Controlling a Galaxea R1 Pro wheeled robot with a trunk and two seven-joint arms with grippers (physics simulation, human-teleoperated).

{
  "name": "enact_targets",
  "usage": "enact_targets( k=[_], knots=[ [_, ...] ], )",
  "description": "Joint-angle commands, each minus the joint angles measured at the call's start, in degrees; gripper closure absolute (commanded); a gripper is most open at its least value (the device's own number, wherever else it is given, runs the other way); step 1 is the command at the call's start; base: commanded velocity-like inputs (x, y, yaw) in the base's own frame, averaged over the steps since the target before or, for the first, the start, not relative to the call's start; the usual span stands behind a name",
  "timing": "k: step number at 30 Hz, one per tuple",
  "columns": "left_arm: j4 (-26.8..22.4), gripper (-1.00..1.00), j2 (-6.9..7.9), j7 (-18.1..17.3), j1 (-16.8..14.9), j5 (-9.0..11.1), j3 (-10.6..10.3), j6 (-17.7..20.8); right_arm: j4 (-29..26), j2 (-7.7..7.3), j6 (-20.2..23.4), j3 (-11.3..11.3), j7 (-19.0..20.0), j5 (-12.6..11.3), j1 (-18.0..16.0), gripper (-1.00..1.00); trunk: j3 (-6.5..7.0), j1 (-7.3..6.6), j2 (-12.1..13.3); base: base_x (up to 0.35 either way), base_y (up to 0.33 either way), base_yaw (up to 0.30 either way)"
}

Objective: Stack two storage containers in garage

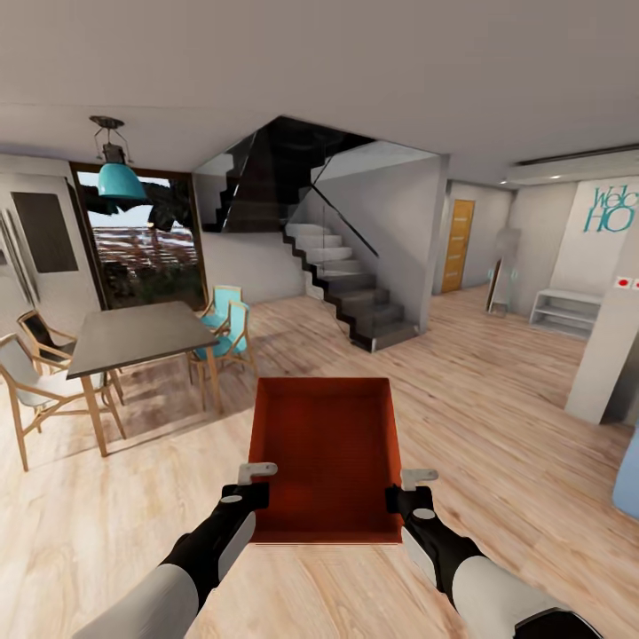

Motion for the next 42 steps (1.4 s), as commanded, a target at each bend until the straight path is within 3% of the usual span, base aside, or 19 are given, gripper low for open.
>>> enact_targets(
  k=[1, 16, 30, 42],
  knots=[
    [-1.1, 1.0, 0.0, 1.0, -0.1, 2.4, 0.8, -2.0, 0.2, 1.12, -0.4, -1.2, -0.1, -0.8, 0.0, 1.0, -0.09, 0.05, -0.1, 0.323, 0.0, -0.001],
    [-1.2, 1.0, 0.0, 1.0, -0.1, 2.4, 0.8, -2.0, 0.2, 1.14, -0.4, -1.2, -0.1, -0.9, 0.0, 1.0, -0.04, 0.05, -0.1, 0.323, 0.0, -0.005],
    [-1.2, 1.0, 0.0, 1.0, -0.1, 2.4, 0.8, -2.0, 0.2, 1.15, -0.4, -1.2, -0.1, -0.9, 0.0, 1.0, 0.82, 0.05, -0.1, 0.323, 0.0, -0.178],
    [-1.2, 1.0, 0.0, 1.0, -0.1, 2.4, 0.8, -2.0, 0.2, 1.15, -0.3, -1.1, -0.1, -0.8, 0.0, 1.0, 0.93, 0.05, -0.1, 0.323, 0.0, -0.029]
  ],
)
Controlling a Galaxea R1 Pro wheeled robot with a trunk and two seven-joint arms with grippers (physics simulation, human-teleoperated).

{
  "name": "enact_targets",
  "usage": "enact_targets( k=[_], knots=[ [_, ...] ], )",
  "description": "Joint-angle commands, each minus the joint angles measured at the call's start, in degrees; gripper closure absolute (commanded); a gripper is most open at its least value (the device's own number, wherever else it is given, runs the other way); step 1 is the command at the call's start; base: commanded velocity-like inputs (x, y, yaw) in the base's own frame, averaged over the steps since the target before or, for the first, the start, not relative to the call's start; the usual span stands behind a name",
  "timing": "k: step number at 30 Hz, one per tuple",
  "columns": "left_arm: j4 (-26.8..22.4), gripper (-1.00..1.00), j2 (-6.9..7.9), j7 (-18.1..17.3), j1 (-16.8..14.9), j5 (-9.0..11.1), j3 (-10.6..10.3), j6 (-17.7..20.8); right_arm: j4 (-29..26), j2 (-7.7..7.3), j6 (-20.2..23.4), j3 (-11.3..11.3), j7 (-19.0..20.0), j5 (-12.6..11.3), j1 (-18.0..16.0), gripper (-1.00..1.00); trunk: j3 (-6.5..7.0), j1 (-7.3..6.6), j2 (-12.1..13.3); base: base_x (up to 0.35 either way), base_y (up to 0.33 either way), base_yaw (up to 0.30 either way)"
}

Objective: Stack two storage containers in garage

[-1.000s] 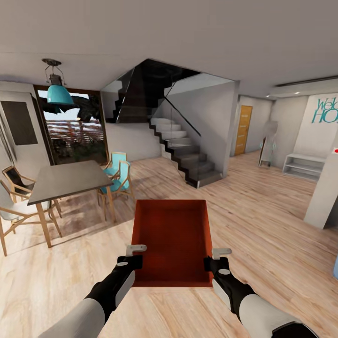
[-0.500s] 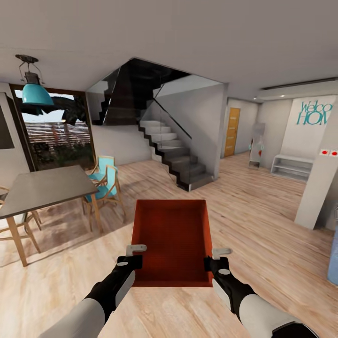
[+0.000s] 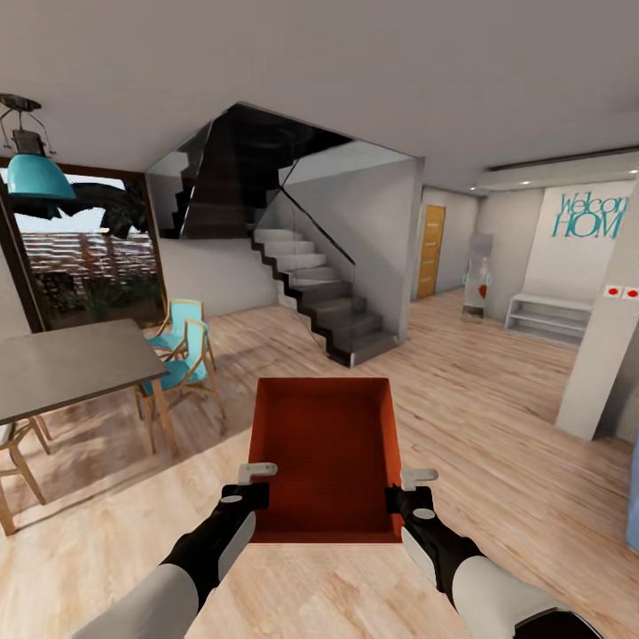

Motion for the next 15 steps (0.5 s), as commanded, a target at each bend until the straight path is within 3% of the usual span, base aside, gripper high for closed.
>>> enact_targets(
  k=[1, 15],
  knots=[
    [-1.3, 1.0, 0.0, 1.0, -0.1, 2.3, 0.8, -2.0, 0.1, 1.14, -0.4, -1.1, -0.1, -0.8, 0.0, 1.0, -0.1, 0.05, -0.1, 0.323, 0.0, -0.101],
    [-1.3, 1.0, 0.0, 1.1, -0.1, 2.3, 0.7, -2.0, 0.1, 1.14, -0.3, -1.1, -0.1, -0.8, 0.0, 1.0, -0.1, 0.05, -0.1, 0.323, 0.0, -0.25]
  ],
)
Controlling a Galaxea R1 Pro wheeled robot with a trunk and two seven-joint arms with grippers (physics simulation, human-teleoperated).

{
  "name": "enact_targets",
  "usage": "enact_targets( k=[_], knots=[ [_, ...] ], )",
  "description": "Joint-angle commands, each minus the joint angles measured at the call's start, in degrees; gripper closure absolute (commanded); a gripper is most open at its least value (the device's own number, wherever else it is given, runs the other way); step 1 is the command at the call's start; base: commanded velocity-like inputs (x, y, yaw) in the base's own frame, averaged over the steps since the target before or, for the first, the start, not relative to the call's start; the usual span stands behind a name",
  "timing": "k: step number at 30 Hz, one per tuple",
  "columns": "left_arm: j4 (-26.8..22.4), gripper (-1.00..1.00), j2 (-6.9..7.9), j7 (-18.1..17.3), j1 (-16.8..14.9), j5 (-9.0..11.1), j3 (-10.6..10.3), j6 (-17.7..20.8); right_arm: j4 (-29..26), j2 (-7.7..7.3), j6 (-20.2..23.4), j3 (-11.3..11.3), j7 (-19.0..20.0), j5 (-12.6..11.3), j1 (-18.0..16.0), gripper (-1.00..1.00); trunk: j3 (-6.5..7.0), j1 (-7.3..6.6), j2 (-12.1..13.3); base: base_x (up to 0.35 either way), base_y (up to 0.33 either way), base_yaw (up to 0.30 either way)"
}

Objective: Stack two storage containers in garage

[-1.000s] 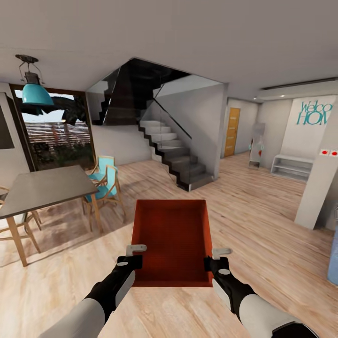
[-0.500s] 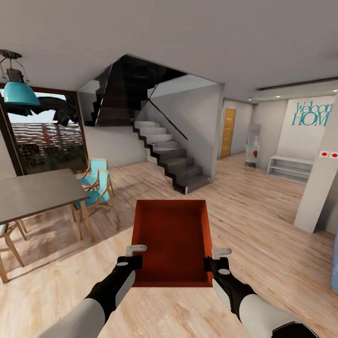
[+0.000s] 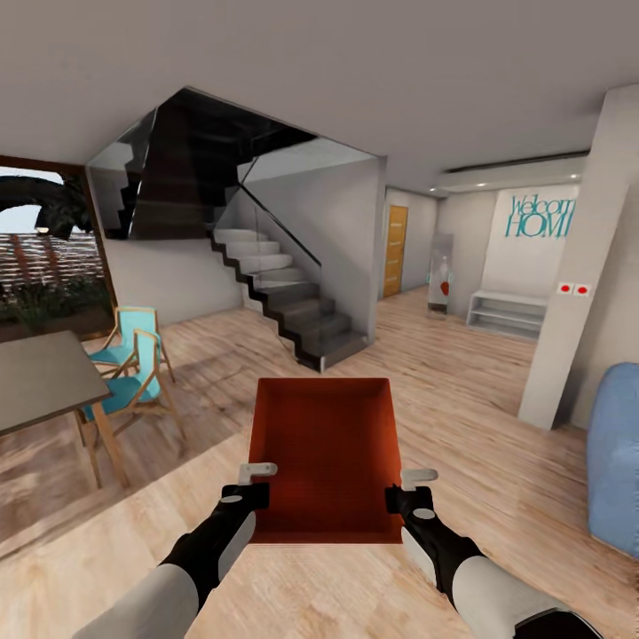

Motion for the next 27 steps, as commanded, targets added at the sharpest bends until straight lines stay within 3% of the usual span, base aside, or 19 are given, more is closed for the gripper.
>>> enact_targets(
  k=[1, 27],
  knots=[
    [-1.3, 1.0, 0.01, 1.1, 0.0, 2.3, 0.7, -2.0, 0.2, 1.15, -0.4, -1.1, -0.1, -0.8, 0.0, 1.0, -0.1, 0.05, -0.1, 0.323, 0.0, -0.264],
    [-1.4, 1.0, 0.01, 1.1, -0.1, 2.3, 0.7, -2.0, 0.2, 1.15, -0.4, -1.2, -0.1, -0.8, 0.0, 1.0, -0.1, 0.05, -0.1, 0.323, 0.0, -0.267]
  ],
)
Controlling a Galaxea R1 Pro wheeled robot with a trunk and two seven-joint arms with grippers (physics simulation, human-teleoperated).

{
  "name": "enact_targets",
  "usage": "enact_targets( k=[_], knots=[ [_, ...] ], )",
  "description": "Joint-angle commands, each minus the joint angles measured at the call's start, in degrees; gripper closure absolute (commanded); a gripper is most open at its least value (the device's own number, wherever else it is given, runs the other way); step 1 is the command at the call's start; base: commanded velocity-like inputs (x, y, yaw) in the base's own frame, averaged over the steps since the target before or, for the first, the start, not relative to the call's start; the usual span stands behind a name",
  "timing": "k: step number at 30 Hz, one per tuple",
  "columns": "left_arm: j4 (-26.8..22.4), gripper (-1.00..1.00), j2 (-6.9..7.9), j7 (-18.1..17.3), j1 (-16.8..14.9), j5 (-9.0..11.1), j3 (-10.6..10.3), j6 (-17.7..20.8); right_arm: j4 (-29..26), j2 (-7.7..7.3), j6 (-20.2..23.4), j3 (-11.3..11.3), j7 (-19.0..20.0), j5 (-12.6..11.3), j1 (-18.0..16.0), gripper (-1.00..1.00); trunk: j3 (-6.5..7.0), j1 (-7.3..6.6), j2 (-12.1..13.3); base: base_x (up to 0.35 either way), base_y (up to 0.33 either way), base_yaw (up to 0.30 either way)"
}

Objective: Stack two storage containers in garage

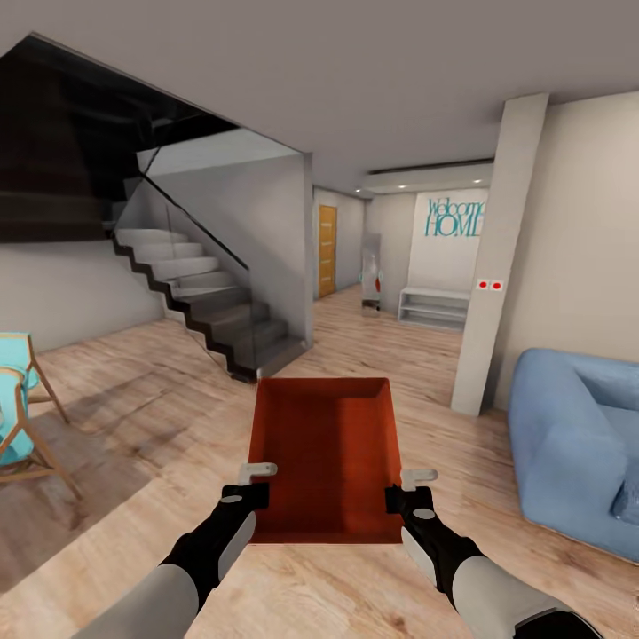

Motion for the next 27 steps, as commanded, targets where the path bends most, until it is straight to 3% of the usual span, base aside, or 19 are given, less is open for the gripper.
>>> enact_targets(
  k=[1, 9, 27],
  knots=[
    [-1.3, 1.0, 0.01, 1.1, -0.1, 2.3, 0.7, -2.1, 0.2, 1.15, -0.4, -1.1, -0.1, -0.8, 0.0, 1.0, -0.1, 0.05, -0.1, 0.323, 0.0, -0.267],
    [-1.3, 1.0, 0.01, 1.1, -0.1, 2.3, 0.8, -2.1, 0.2, 1.15, -0.4, -1.1, -0.1, -0.8, 0.0, 1.0, -0.1, 0.05, -0.1, 0.323, 0.0, -0.217],
    [-1.3, 1.0, 0.01, 1.1, 0.0, 2.3, 0.8, -2.1, 0.2, 1.15, -0.5, -1.2, -0.1, -0.9, 0.0, 1.0, -0.1, 0.05, -0.1, 0.323, 0.0, -0.006]
  ],
)
